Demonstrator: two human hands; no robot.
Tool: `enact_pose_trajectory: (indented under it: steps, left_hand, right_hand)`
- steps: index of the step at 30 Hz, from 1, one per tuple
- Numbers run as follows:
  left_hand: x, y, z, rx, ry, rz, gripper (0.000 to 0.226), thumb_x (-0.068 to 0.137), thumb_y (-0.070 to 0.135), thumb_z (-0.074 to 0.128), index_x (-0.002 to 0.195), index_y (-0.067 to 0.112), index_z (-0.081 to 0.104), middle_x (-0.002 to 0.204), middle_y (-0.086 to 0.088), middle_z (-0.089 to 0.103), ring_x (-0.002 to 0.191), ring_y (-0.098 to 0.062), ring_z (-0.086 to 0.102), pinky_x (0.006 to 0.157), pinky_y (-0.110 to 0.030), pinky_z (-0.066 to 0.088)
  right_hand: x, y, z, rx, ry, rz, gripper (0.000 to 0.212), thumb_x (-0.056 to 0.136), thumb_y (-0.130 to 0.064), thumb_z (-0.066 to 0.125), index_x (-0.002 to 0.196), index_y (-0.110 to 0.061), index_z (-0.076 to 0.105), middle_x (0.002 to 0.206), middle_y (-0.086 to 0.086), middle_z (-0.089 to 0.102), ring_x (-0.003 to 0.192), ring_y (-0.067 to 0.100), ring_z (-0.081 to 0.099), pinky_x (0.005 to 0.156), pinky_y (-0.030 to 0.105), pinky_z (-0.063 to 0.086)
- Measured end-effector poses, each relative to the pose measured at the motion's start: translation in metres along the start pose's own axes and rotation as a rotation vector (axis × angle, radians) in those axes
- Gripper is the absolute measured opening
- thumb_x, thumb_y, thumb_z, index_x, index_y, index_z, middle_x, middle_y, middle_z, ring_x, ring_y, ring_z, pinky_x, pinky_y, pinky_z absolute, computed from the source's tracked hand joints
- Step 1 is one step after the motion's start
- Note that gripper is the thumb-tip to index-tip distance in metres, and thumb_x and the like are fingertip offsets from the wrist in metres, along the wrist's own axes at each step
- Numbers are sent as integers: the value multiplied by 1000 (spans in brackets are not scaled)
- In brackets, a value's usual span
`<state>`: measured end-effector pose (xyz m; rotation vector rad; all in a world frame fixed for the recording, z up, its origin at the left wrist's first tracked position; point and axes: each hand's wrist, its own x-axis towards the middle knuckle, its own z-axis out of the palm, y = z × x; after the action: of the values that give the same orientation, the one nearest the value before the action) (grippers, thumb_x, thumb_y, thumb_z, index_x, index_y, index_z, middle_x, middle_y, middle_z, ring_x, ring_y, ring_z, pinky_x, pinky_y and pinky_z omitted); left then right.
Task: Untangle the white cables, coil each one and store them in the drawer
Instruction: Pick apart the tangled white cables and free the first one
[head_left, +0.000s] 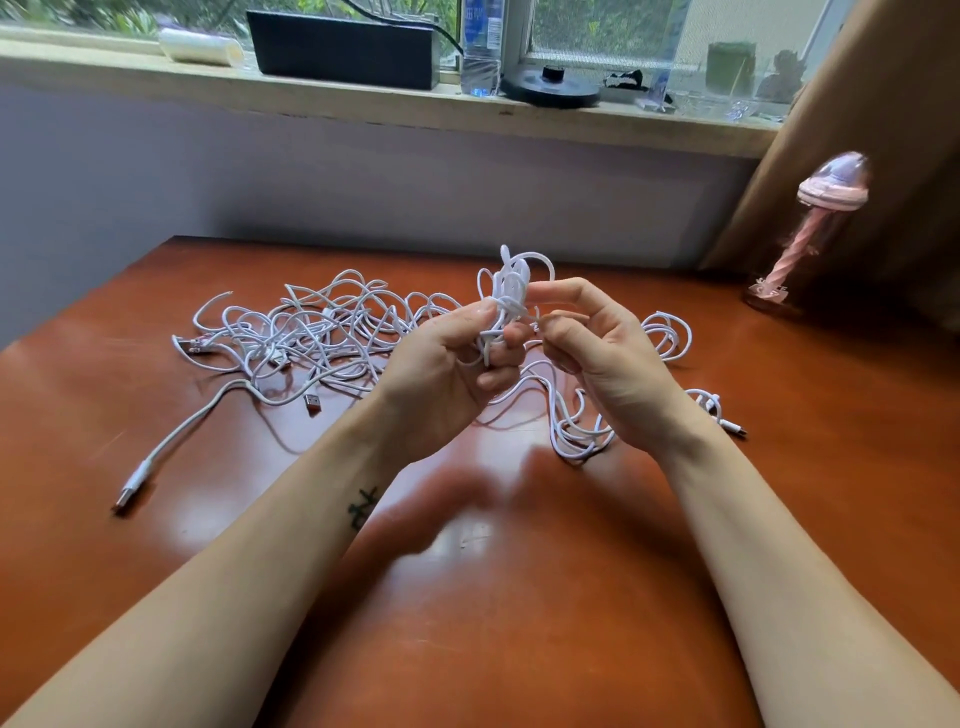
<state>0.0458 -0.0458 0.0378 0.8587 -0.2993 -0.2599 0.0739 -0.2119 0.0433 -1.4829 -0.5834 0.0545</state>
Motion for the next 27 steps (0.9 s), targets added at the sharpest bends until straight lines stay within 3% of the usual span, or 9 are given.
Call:
enact_pose_trajectory:
  steps: [2, 4, 6, 9, 14, 19, 24, 27]
  left_hand:
    - [0, -1, -1, -39, 3, -55, 22, 104, 17, 35, 113, 7, 52, 77, -2, 47, 61, -7, 35, 49, -17, 27]
    - [0, -3, -2, -82, 8, -93, 25, 106, 21, 33, 120, 5, 47, 75, -2, 46, 59, -7, 35, 47, -17, 27]
    - [0, -3, -2, -130, 3, -104, 31, 105, 24, 34, 128, 5, 43, 75, -1, 47, 59, -6, 37, 47, -17, 27]
    - [-2, -2, -2, -125, -7, -117, 36, 104, 25, 35, 129, 4, 49, 76, -1, 47, 61, -7, 35, 46, -18, 26]
    - [-3, -1, -2, -75, -15, -116, 27, 103, 22, 34, 119, 5, 48, 71, -4, 43, 56, -9, 31, 44, -18, 23]
    - [-3, -1, 0, -68, -7, -126, 25, 103, 22, 34, 95, 7, 51, 66, -4, 41, 51, -8, 31, 44, -19, 20]
    - [-3, 1, -2, -21, 61, -148, 21, 101, 21, 39, 119, 10, 41, 73, -8, 53, 51, -9, 39, 35, -16, 27]
    - [-1, 2, -1, 25, 123, -120, 19, 102, 20, 38, 118, 11, 43, 73, -7, 55, 43, -6, 38, 31, -14, 25]
  right_hand:
    - [0, 2, 3, -21, -6, -9, 23, 101, 0, 52, 111, -19, 60, 85, 20, 67, 71, 26, 35, 61, 22, 35]
    - [-1, 2, 6, -15, -7, -49, 20, 103, 4, 49, 110, -14, 49, 79, 8, 73, 69, 27, 44, 60, 21, 37]
    - [-1, -2, 10, 12, 18, -82, 21, 103, 6, 46, 108, -12, 40, 72, 3, 73, 63, 18, 61, 61, 16, 43]
    - [-3, -3, 13, 48, 44, -61, 19, 104, 5, 44, 109, -7, 31, 67, 1, 72, 60, 7, 68, 59, 14, 47]
    - [-4, -6, 10, 77, -45, 18, 32, 104, 2, 45, 135, -2, 40, 76, 11, 70, 60, 8, 61, 57, 14, 43]
    - [-2, -5, 8, 51, -83, -4, 30, 104, -2, 49, 133, -7, 50, 87, 28, 64, 61, 13, 52, 57, 15, 41]
    - [-3, -5, 8, 31, -25, 4, 20, 103, 2, 47, 123, -2, 50, 69, 3, 69, 56, 4, 58, 55, 13, 42]
    - [-3, -6, 9, 31, -8, 15, 21, 103, 2, 48, 124, 4, 46, 68, 0, 68, 54, 2, 56, 55, 11, 42]
